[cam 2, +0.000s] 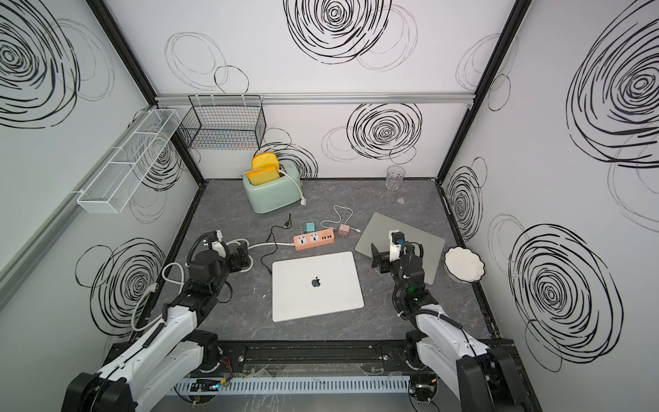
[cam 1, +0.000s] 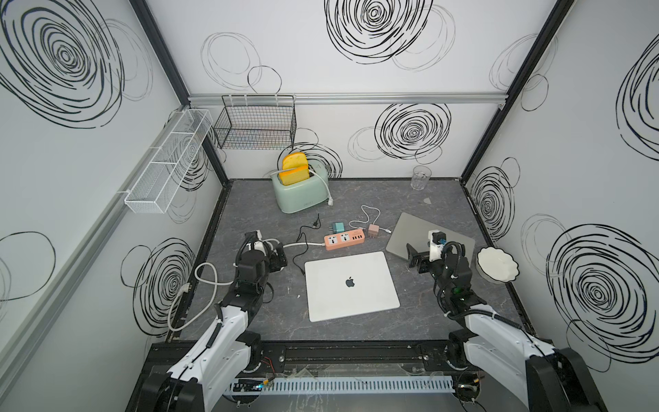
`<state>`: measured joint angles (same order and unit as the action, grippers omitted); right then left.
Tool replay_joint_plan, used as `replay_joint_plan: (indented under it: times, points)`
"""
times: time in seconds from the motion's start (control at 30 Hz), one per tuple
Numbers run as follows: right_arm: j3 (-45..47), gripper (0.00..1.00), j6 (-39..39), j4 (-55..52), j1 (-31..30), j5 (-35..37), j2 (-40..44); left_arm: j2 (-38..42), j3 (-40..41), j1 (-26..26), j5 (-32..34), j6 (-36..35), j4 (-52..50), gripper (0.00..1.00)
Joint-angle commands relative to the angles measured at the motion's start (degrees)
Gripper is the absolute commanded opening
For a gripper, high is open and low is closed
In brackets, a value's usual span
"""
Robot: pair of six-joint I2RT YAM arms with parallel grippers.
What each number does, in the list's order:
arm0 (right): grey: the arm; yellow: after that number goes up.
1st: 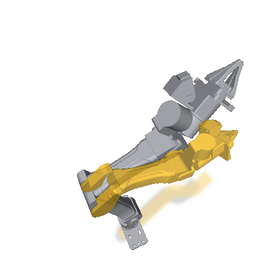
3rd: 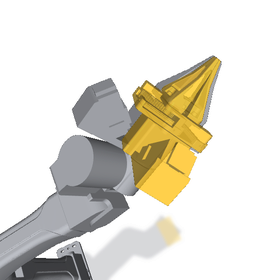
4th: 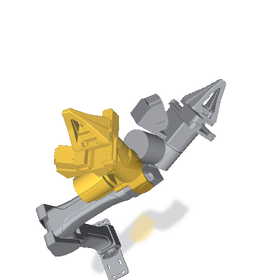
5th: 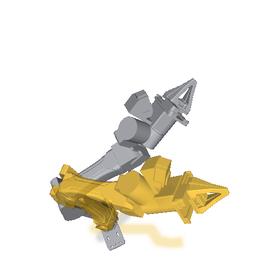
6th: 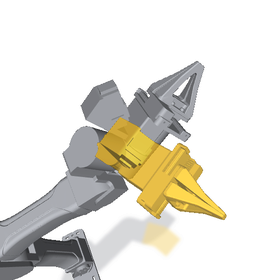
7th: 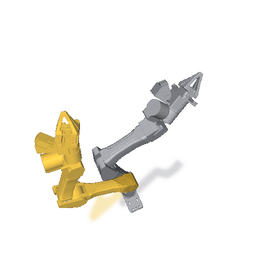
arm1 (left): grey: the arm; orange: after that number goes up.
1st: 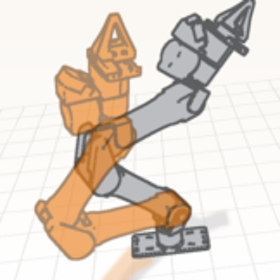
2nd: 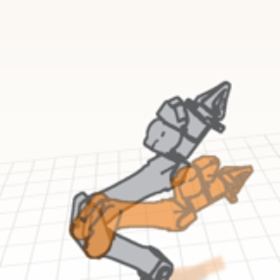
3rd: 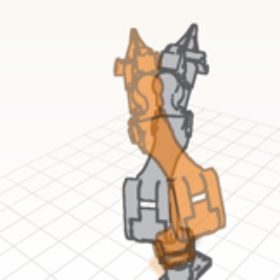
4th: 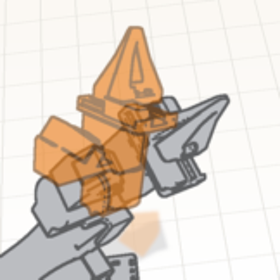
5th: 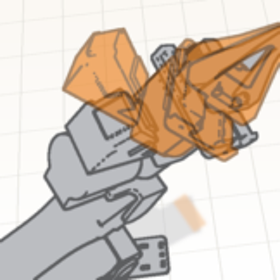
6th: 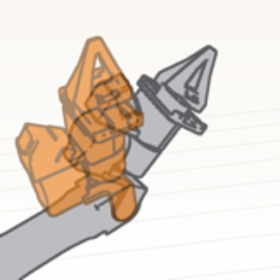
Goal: Unplug the laptop charger
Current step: Reset both arms
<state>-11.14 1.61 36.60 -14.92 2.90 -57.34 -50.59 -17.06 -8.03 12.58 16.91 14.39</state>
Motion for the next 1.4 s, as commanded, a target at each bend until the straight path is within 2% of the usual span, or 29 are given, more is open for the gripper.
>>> replay_joint_plan:
  times: [0.0,0.1,0.2,0.33,0.43,0.67,0.77,0.9,1.0,1.1,1.2,1.27,1.33,1.37]
  points:
    - [-3.77,0.99,-4.68,10.41,0.98,-0.59,-5.59,-5.00,-2.40,0.28,6.34,-3.66,8.68,0.97]
    - [-5.24,0.99,-6.48,8.91,3.11,-0.56,-9.92,-9.66,-4.48,1.08,7.88,-5.46,9.77,0.97]
    - [-3.76,0.99,-4.59,4.37,4.98,-0.54,-10.68,-11.19,-3.87,1.64,9.48,-6.13,10.25,0.97]
    - [1.17,0.99,-7.13,9.15,4.75,-7.92,-6.40,-9.16,-0.56,1.62,12.14,-5.29,12.90,0.97]
    - [2.25,0.99,-7.06,11.67,4.94,-7.91,-7.23,-10.47,0.58,2.82,12.19,-4.09,16.23,0.97]
    - [3.88,0.99,-7.34,13.82,5.06,-8.74,-5.65,-17.22,2.29,5.89,9.98,-2.04,27.87,0.97]
    - [4.83,0.99,-6.70,17.59,6.82,-10.82,-6.50,-20.46,3.08,7.67,4.88,-3.54,36.74,0.97]
    - [5.08,0.99,-4.07,22.50,9.79,-9.98,-8.97,-21.84,2.02,9.83,1.88,-4.04,36.77,0.97]
    - [5.81,0.99,-5.20,26.53,10.87,-6.41,-10.22,-22.28,1.22,9.68,0.86,-7.56,36.45,0.97]
    - [6.71,0.99,-6.35,30.38,13.88,-7.95,-10.73,-23.23,1.39,9.93,1.49,-9.04,39.06,0.97]
    - [6.71,0.99,-1.01,34.01,19.44,-9.75,-13.49,-25.31,1.53,9.54,-1.31,-9.19,43.76,0.97]
    - [6.93,0.99,0.49,37.40,19.54,-9.79,-16.46,-28.76,2.26,8.65,-2.98,-10.03,49.81,0.97]
    - [5.96,0.99,-0.55,38.08,18.32,-10.66,-18.76,-29.66,-0.03,6.51,-3.01,-12.89,46.15,0.97]
    - [5.15,0.99,-1.46,37.31,17.80,-11.16,-19.64,-30.85,0.77,5.54,-4.45,-14.52,48.97,0.97]
